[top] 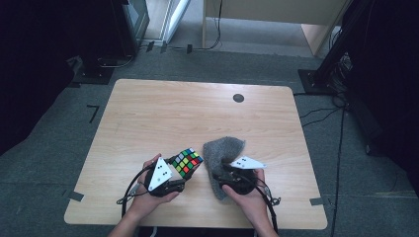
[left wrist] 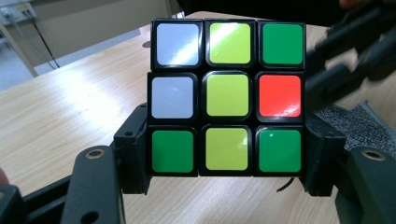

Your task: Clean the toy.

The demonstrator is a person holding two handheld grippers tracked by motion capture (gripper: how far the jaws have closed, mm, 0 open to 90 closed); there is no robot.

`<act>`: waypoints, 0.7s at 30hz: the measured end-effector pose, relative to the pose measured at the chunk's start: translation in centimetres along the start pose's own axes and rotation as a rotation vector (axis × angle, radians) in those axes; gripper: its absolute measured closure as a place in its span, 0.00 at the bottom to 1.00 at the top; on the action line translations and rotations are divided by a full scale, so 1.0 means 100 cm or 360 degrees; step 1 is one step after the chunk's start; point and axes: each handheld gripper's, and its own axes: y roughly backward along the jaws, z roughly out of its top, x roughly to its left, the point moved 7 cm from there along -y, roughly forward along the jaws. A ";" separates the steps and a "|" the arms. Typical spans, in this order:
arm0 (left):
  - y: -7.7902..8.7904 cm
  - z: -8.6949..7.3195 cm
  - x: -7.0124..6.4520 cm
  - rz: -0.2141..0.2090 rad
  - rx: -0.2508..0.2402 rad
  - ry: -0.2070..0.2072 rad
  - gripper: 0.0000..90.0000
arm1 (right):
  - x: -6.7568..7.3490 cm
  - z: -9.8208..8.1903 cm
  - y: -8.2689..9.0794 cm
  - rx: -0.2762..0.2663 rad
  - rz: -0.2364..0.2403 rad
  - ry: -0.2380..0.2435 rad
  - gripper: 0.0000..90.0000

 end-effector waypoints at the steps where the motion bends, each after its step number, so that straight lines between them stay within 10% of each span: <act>1: 0.000 0.000 0.000 -0.0001 0.0004 -0.0004 0.38 | 0.001 -0.004 -0.004 0.0030 0.0001 0.0037 0.60; 6: 0.000 0.000 0.000 0.0002 0.0004 -0.0006 0.38 | -0.001 -0.017 -0.010 0.0153 0.0020 0.0040 0.76; 11: 0.002 0.000 0.004 0.0028 -0.0001 0.0022 0.38 | 0.024 -0.014 -0.006 0.0159 0.0086 0.0321 0.64; 21: 0.007 -0.002 0.012 0.0032 0.0002 0.0069 0.38 | 0.019 0.016 0.003 -0.0209 -0.0089 0.0586 0.32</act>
